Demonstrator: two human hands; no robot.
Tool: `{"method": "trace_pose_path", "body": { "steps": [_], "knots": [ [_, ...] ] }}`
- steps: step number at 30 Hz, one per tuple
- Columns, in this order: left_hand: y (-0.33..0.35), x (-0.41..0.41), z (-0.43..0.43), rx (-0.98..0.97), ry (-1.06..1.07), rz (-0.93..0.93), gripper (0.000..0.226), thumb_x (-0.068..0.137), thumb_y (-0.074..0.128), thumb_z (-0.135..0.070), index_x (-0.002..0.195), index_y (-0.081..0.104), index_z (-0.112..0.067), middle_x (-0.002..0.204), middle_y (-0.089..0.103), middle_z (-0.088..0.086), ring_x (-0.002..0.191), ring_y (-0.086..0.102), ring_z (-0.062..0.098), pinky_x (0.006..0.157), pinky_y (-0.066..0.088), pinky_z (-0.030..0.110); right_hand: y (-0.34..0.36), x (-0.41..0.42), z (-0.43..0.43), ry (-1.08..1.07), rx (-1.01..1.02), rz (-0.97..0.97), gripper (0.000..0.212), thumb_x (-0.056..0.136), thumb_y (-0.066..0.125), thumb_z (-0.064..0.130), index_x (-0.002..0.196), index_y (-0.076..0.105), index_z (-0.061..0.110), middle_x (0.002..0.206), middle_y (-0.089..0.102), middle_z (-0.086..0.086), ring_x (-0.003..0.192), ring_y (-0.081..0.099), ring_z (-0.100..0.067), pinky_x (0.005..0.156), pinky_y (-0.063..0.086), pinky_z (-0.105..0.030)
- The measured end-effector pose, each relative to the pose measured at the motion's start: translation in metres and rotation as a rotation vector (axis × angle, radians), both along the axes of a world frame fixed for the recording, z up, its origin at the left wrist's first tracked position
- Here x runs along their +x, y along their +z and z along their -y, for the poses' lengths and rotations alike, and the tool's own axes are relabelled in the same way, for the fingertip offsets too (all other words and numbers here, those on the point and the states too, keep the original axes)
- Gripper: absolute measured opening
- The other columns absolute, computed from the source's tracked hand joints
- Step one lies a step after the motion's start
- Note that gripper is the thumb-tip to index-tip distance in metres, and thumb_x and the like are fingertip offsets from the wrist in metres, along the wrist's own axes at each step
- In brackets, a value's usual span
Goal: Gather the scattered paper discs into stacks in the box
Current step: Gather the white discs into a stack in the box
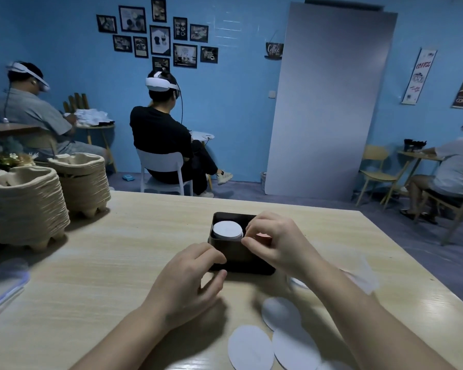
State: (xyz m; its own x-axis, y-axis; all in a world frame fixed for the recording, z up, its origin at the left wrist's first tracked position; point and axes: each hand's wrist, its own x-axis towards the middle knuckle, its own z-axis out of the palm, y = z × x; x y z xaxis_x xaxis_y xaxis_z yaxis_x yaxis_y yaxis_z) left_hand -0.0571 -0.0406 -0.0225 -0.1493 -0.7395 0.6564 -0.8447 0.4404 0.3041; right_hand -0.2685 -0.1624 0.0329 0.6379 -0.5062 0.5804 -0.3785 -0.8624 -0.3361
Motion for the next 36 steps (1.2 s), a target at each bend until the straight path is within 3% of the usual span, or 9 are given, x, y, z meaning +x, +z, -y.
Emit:
{"method": "trace_pose_path", "body": {
  "steps": [5, 9, 14, 18, 20, 23, 25, 30, 36],
  "knots": [
    [-0.013, -0.022, -0.017, 0.176, -0.149, -0.012, 0.016, 0.096, 0.058, -0.041, 0.107, 0.064, -0.031, 0.105, 0.059, -0.022, 0.099, 0.057, -0.002, 0.082, 0.052, 0.025, -0.014, -0.038, -0.034, 0.038, -0.077, -0.068, 0.016, 0.095, 0.068, 0.032, 0.081, 0.067, 0.022, 0.086, 0.061, 0.010, 0.076, 0.056, -0.006, 0.067, 0.050, -0.029],
    [-0.022, -0.023, -0.023, 0.260, -0.148, 0.005, 0.018, 0.096, 0.057, -0.046, 0.107, 0.063, -0.034, 0.101, 0.058, -0.021, 0.095, 0.056, -0.002, 0.082, 0.052, 0.027, -0.030, -0.064, -0.054, 0.061, -0.035, -0.126, 0.012, 0.095, 0.068, 0.029, 0.086, 0.068, 0.023, 0.085, 0.061, 0.013, 0.075, 0.052, 0.002, 0.067, 0.046, -0.020],
    [-0.020, -0.029, -0.029, 0.289, -0.123, 0.016, 0.016, 0.094, 0.057, -0.047, 0.100, 0.063, -0.034, 0.092, 0.059, -0.017, 0.089, 0.057, 0.002, 0.079, 0.052, 0.033, -0.059, -0.103, -0.074, 0.030, 0.088, -0.193, 0.012, 0.095, 0.065, 0.038, 0.091, 0.068, 0.028, 0.091, 0.066, 0.015, 0.080, 0.057, 0.003, 0.069, 0.054, -0.032],
    [-0.019, -0.036, -0.035, 0.298, -0.147, 0.065, 0.016, 0.094, 0.062, -0.047, 0.099, 0.063, -0.031, 0.091, 0.056, -0.020, 0.088, 0.054, 0.000, 0.078, 0.052, 0.035, -0.065, -0.115, -0.092, -0.012, 0.136, -0.206, 0.009, 0.094, 0.066, 0.038, 0.094, 0.067, 0.028, 0.098, 0.067, 0.010, 0.089, 0.063, -0.011, 0.076, 0.054, -0.037],
    [-0.020, -0.037, -0.039, 0.323, -0.173, 0.106, 0.028, 0.088, 0.066, -0.053, 0.108, 0.064, -0.033, 0.102, 0.058, -0.022, 0.098, 0.054, 0.000, 0.087, 0.051, 0.033, -0.065, -0.118, -0.100, -0.017, 0.159, -0.211, 0.016, 0.094, 0.066, 0.042, 0.101, 0.067, 0.027, 0.105, 0.067, 0.009, 0.097, 0.061, -0.012, 0.084, 0.052, -0.037],
    [-0.022, -0.035, -0.042, 0.378, -0.204, 0.222, 0.063, 0.077, 0.066, -0.074, 0.129, 0.061, -0.037, 0.130, 0.052, -0.026, 0.123, 0.046, -0.003, 0.106, 0.037, 0.025, -0.066, -0.122, -0.106, -0.051, 0.195, -0.313, 0.049, 0.084, 0.067, 0.063, 0.120, 0.063, 0.031, 0.128, 0.061, 0.016, 0.121, 0.051, -0.004, 0.101, 0.045, -0.028],
    [-0.023, -0.036, -0.042, 0.385, -0.210, 0.241, 0.071, 0.073, 0.064, -0.081, 0.131, 0.058, -0.040, 0.134, 0.047, -0.029, 0.128, 0.041, -0.005, 0.111, 0.031, 0.027, -0.066, -0.124, -0.107, -0.057, 0.201, -0.353, 0.064, 0.078, 0.070, 0.069, 0.129, 0.060, 0.032, 0.134, 0.058, 0.017, 0.125, 0.048, -0.001, 0.104, 0.041, -0.023],
    [-0.022, -0.036, -0.042, 0.350, -0.213, 0.167, 0.055, 0.074, 0.073, -0.074, 0.114, 0.062, -0.038, 0.120, 0.055, -0.028, 0.115, 0.051, -0.004, 0.103, 0.043, 0.032, -0.062, -0.121, -0.105, -0.089, 0.188, -0.324, 0.063, 0.076, 0.073, 0.064, 0.131, 0.062, 0.033, 0.127, 0.063, 0.021, 0.117, 0.052, 0.002, 0.100, 0.044, -0.023],
    [-0.020, -0.035, -0.046, 0.324, -0.117, 0.013, 0.049, 0.075, 0.072, -0.066, 0.112, 0.058, -0.038, 0.108, 0.057, -0.025, 0.103, 0.054, -0.001, 0.090, 0.049, 0.029, -0.064, -0.108, -0.099, -0.063, 0.177, -0.231, 0.052, 0.079, 0.075, 0.052, 0.124, 0.064, 0.030, 0.115, 0.069, 0.013, 0.105, 0.062, -0.006, 0.091, 0.050, -0.032]
  ]
}}
